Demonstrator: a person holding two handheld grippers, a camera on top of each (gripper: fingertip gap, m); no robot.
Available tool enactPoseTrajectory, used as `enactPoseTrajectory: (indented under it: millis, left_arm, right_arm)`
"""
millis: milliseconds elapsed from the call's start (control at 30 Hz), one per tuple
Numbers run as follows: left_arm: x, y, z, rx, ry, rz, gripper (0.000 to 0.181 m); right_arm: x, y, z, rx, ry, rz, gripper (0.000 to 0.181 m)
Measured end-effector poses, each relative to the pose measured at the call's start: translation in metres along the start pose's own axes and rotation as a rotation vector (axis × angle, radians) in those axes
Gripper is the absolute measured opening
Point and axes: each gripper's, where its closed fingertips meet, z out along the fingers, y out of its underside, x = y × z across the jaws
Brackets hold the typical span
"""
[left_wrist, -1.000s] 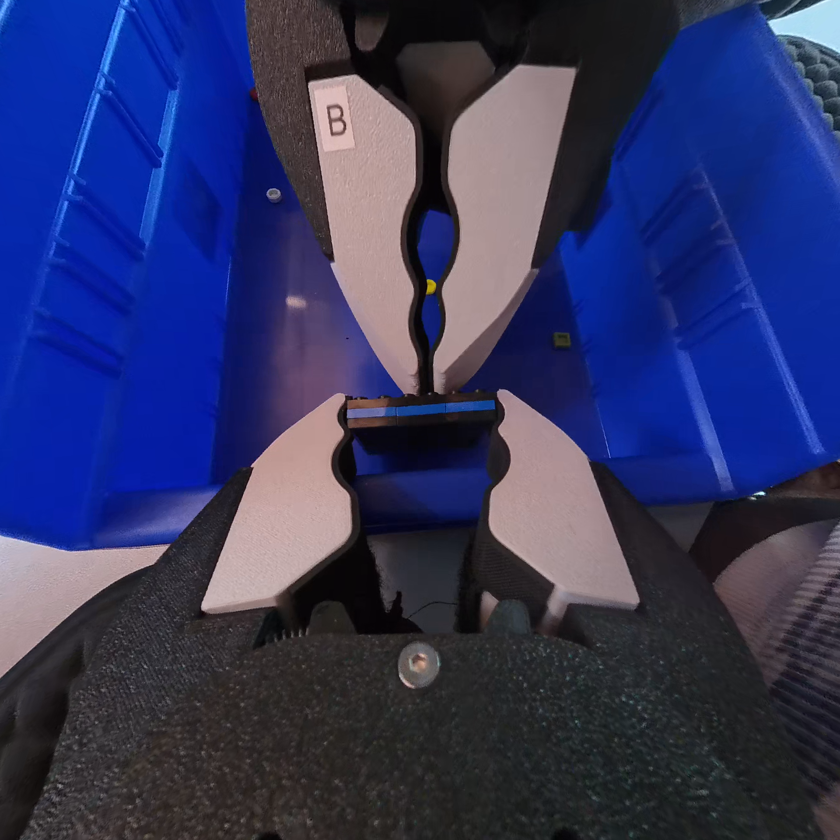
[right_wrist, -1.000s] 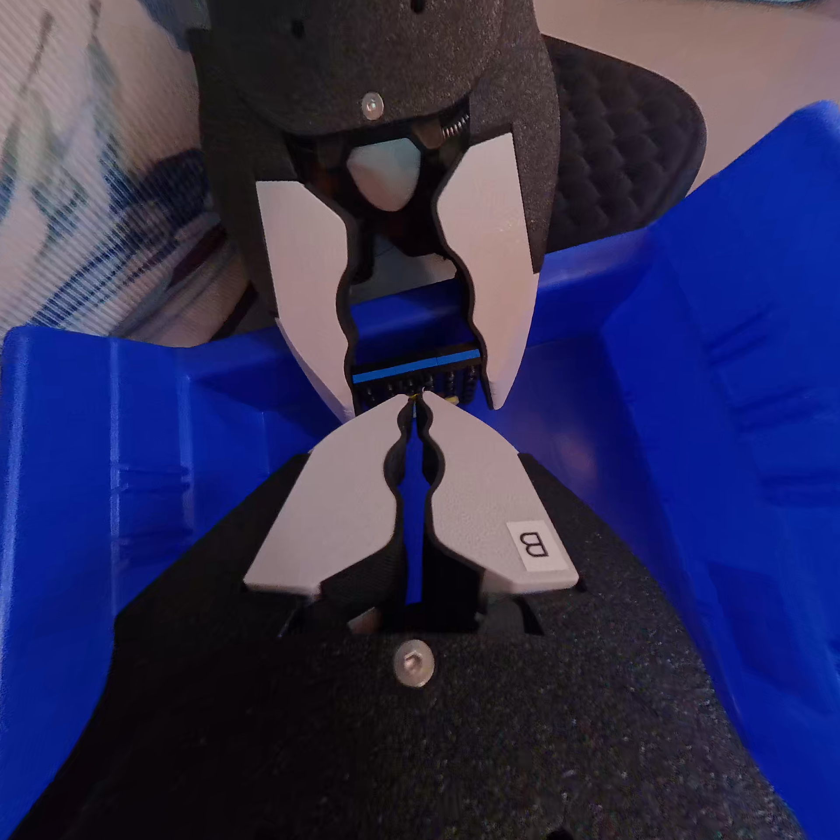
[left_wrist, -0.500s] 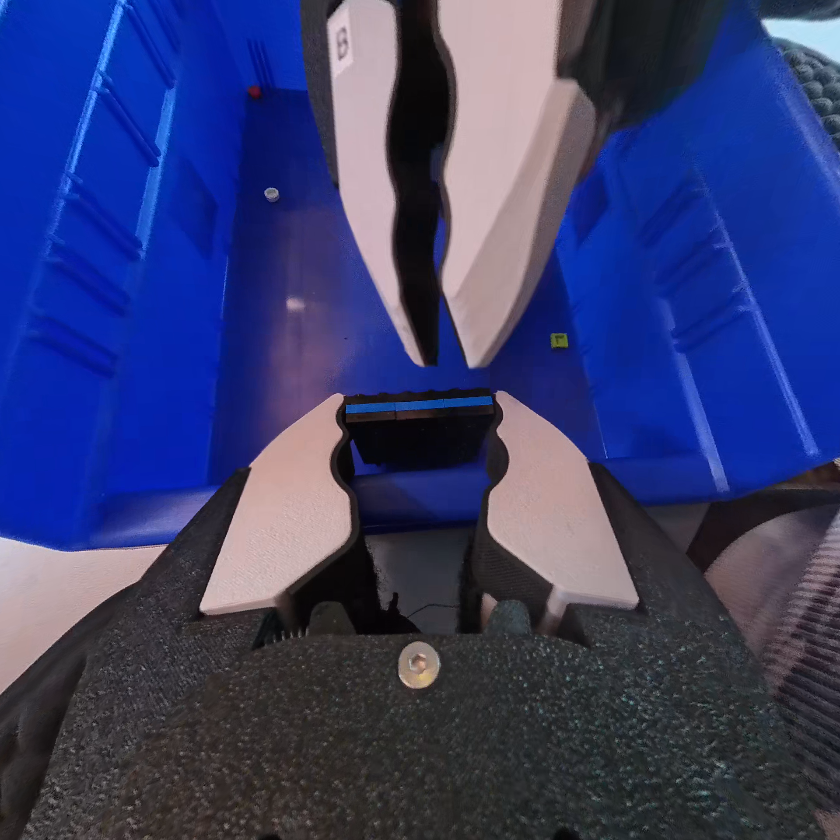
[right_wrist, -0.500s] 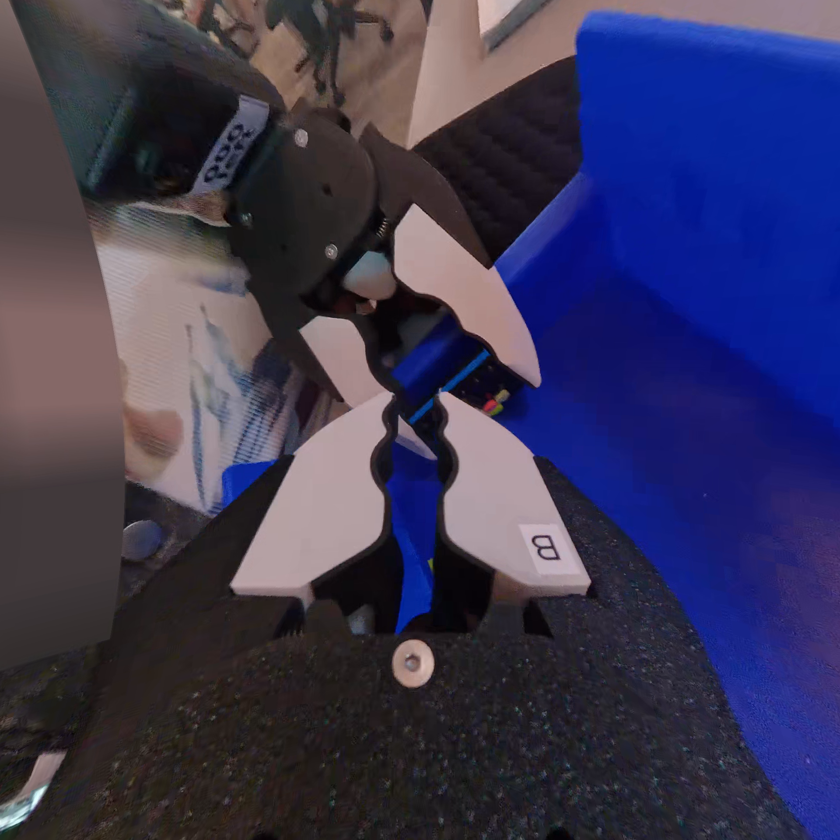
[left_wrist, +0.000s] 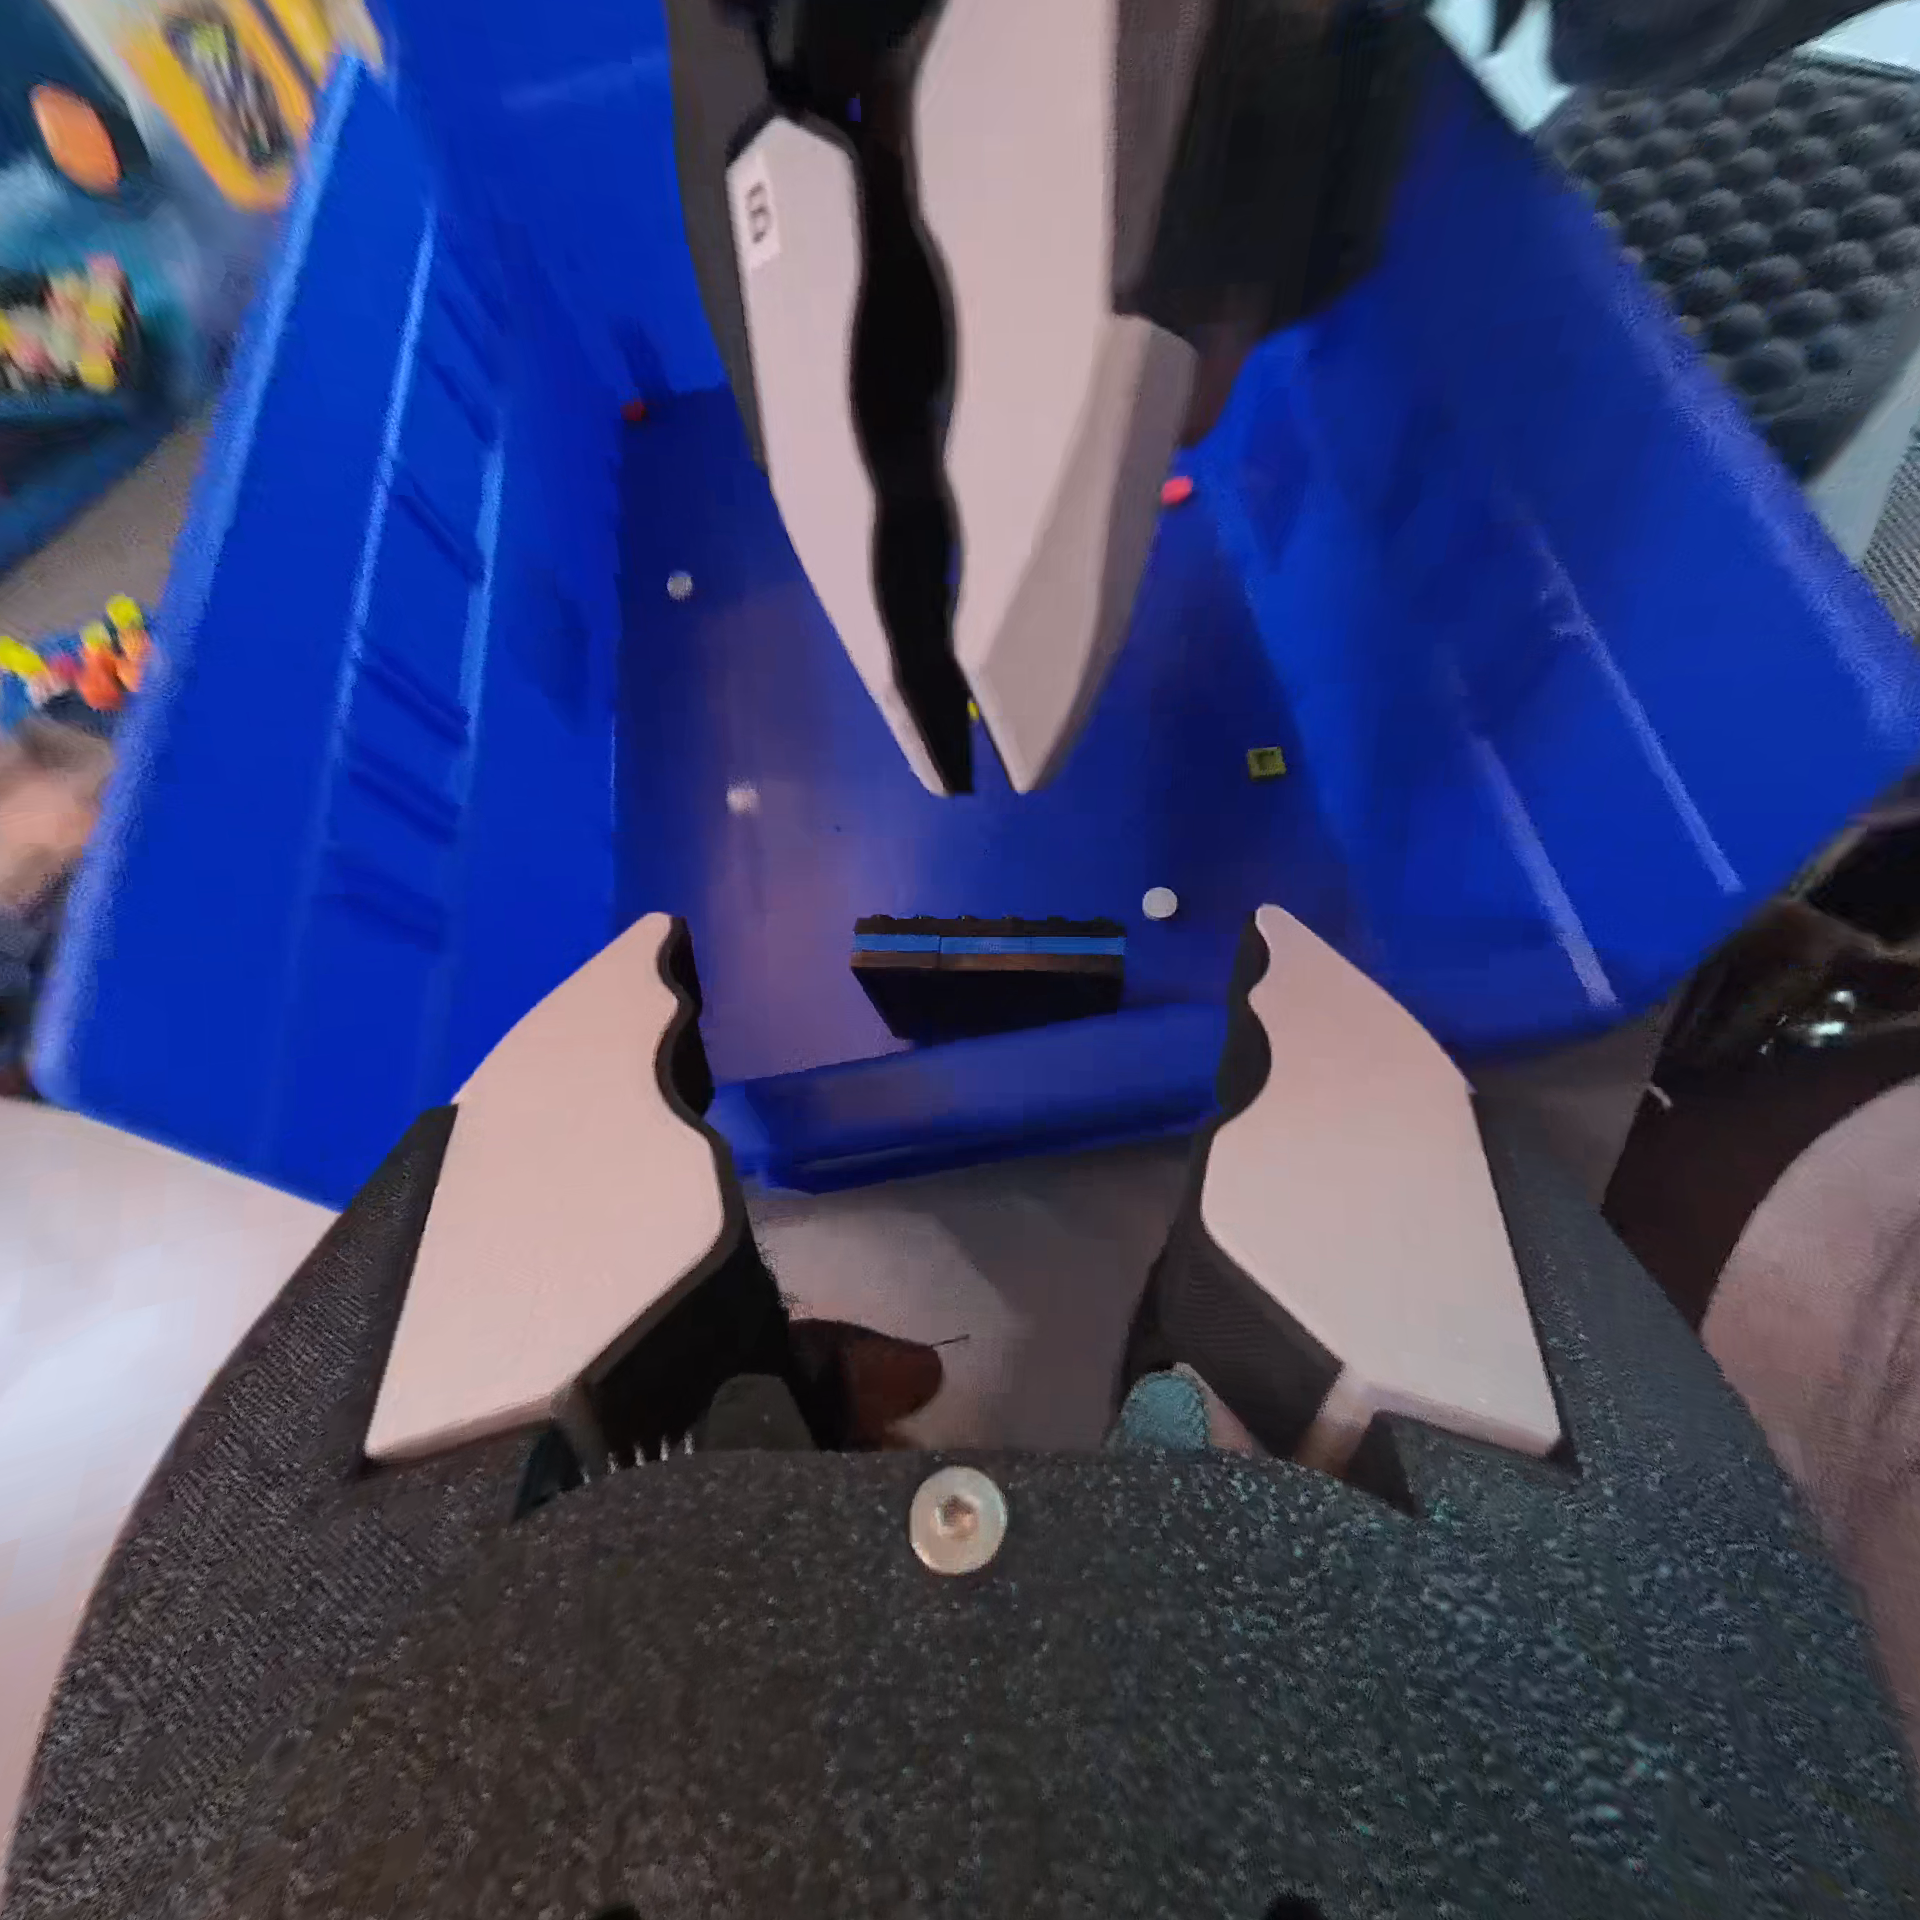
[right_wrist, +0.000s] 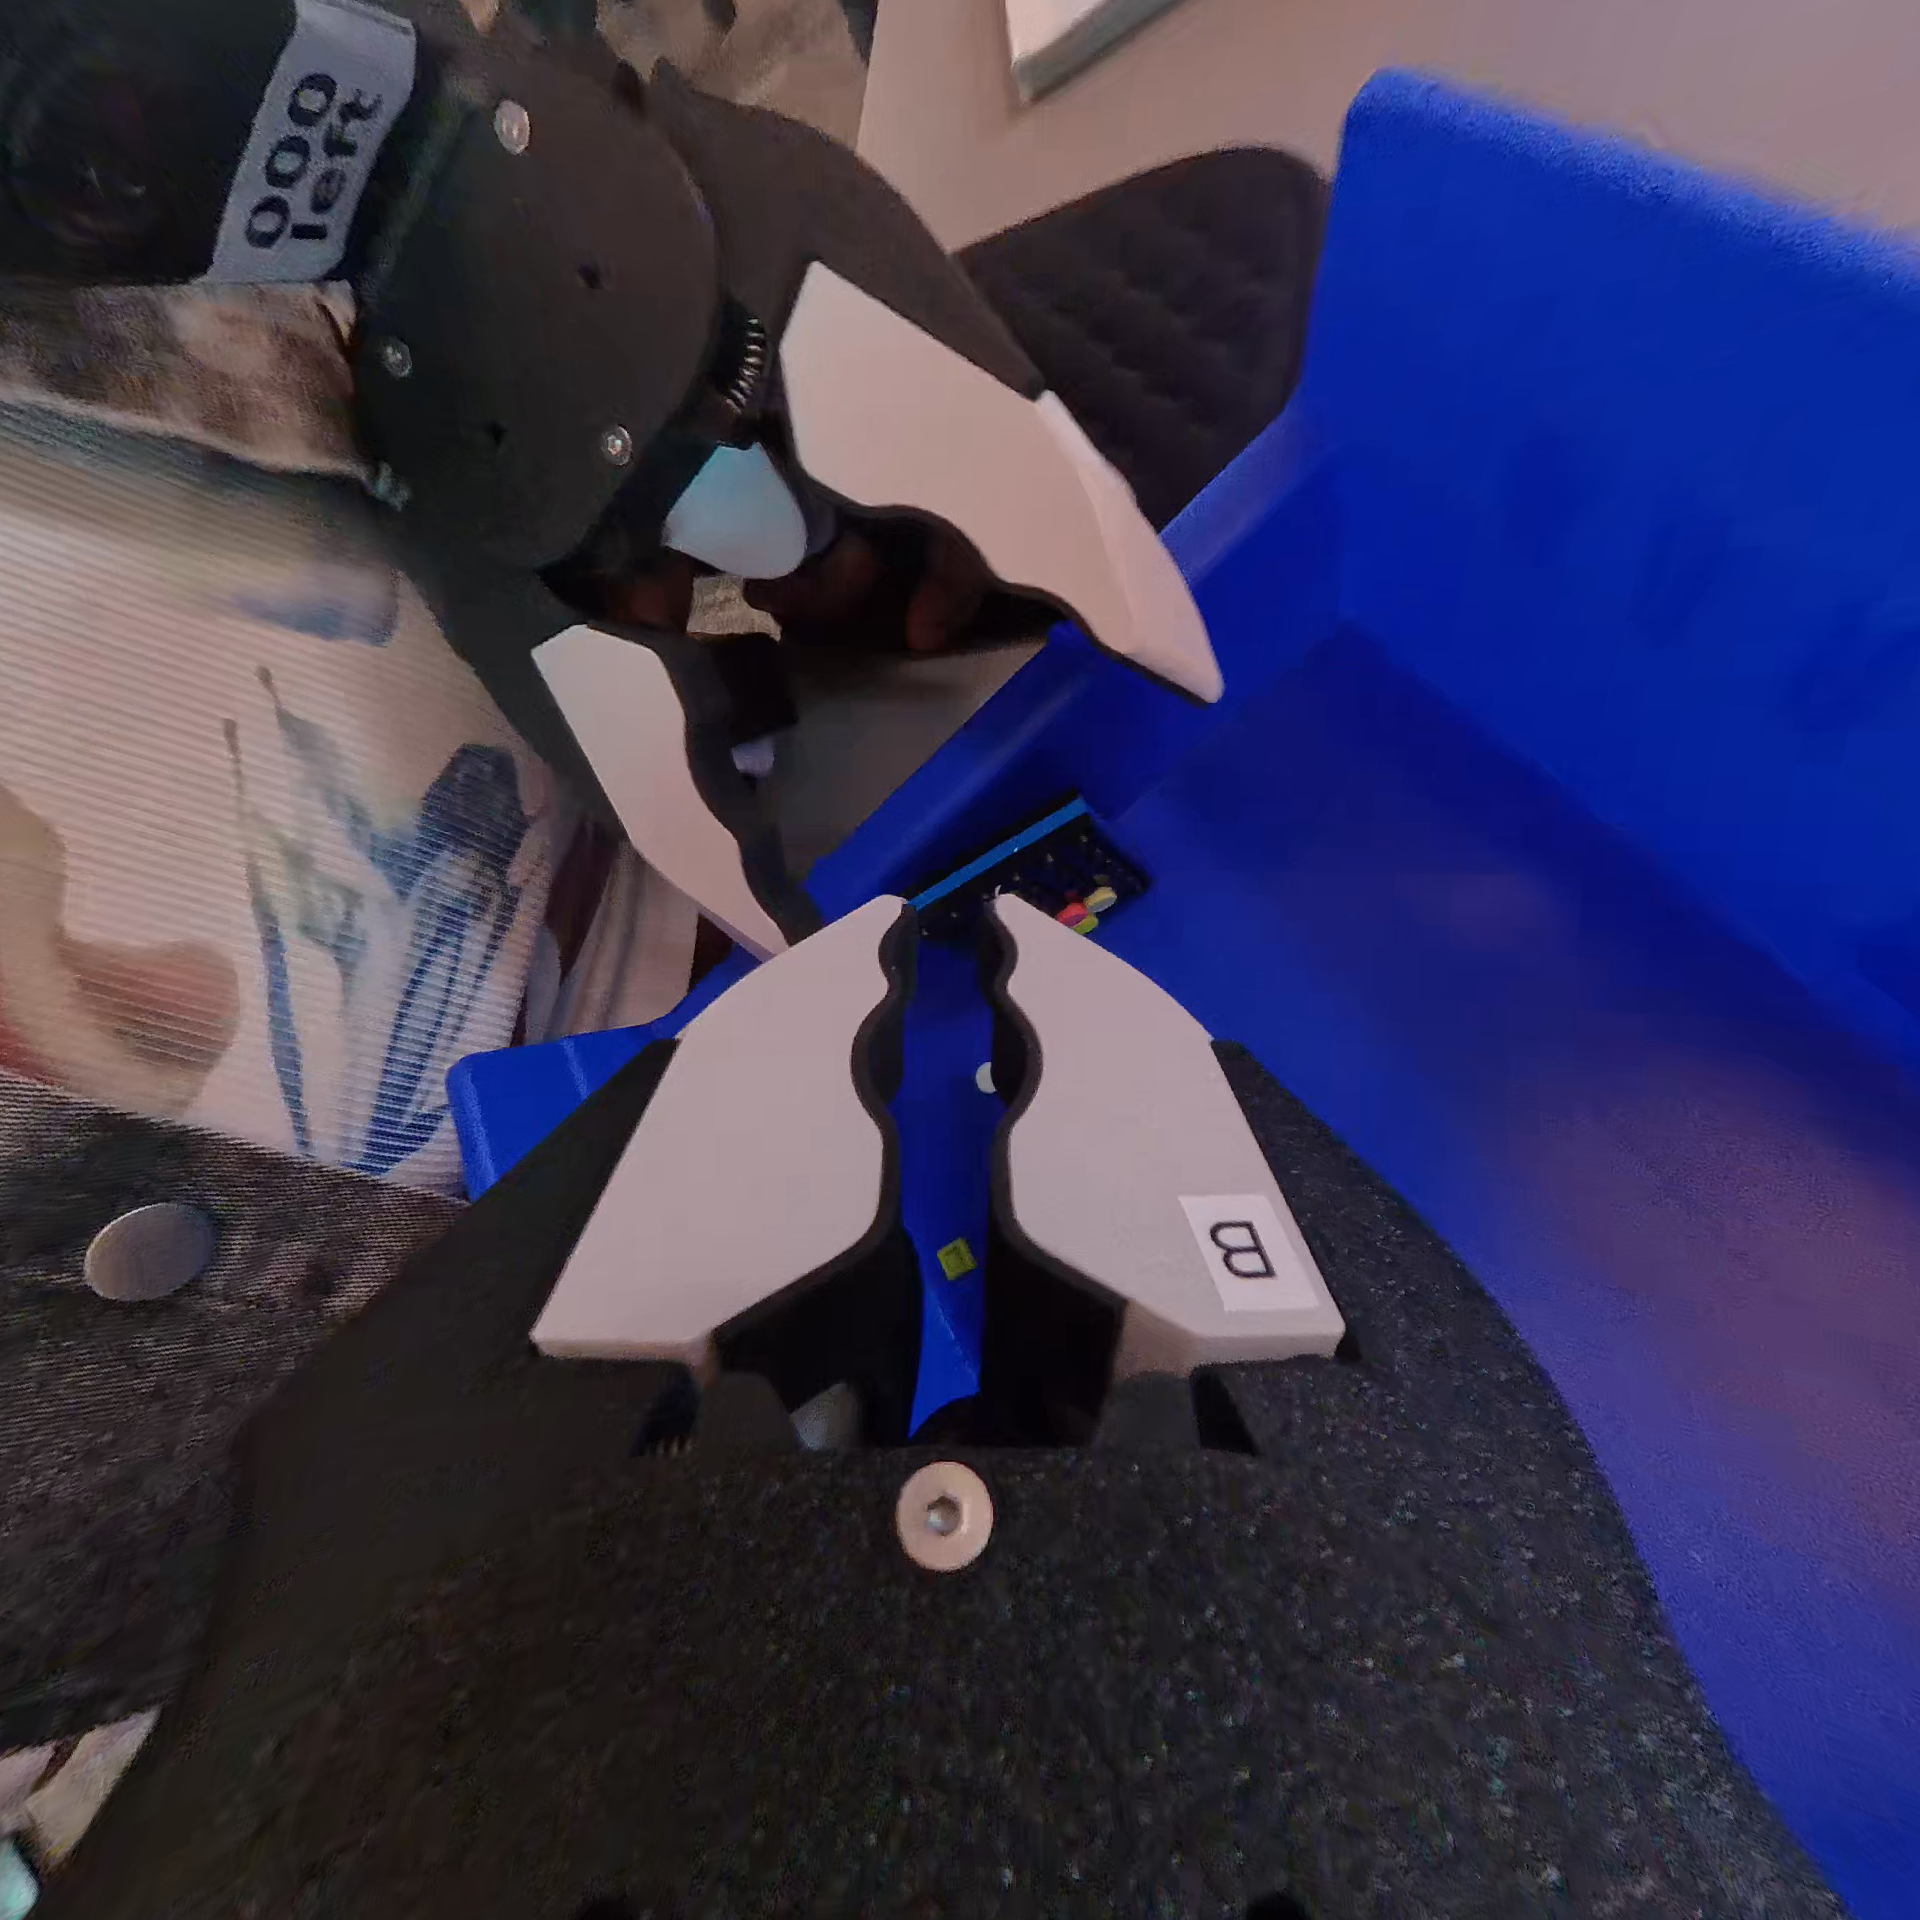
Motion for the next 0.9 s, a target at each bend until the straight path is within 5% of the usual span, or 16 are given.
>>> enactPoseTrajectory:
  millis: [200,433,533,667,733,767,833,900]
  left_arm:
    - [-0.007,-0.031,-0.035,0.252,0.083,0.041,0.111]
    - [-0.044,-0.082,-0.095,0.712,0.009,-0.123,0.146]
    - [-0.054,-0.088,-0.108,0.763,-0.014,-0.127,0.146]
    - [-0.062,-0.087,-0.113,0.759,-0.070,-0.105,0.129]
    - [-0.080,-0.087,-0.130,0.815,-0.245,-0.056,0.061]
    - [-0.088,-0.089,-0.144,0.876,-0.335,-0.024,0.026]
    - [-0.089,-0.096,-0.170,1.011,-0.389,0.024,0.008]
    - [-0.092,-0.099,-0.192,1.131,-0.410,-0.003,0.007]
  right_arm:
    - [0.000,-0.039,-0.046,0.324,0.046,-0.041,0.026]
    - [0.000,-0.079,-0.121,0.757,0.578,-0.465,0.144]
    - [-0.014,-0.083,-0.151,0.808,0.846,-0.654,0.147]
    - [-0.036,-0.070,-0.176,0.871,0.941,-0.638,0.148]
    - [-0.048,-0.058,-0.187,0.896,0.999,-0.662,0.134]
    - [-0.055,-0.051,-0.193,0.901,1.048,-0.693,0.107]
    - [-0.074,-0.035,-0.203,0.935,1.129,-0.760,0.014]
    - [-0.092,-0.023,-0.216,1.056,1.187,-0.777,0.000]
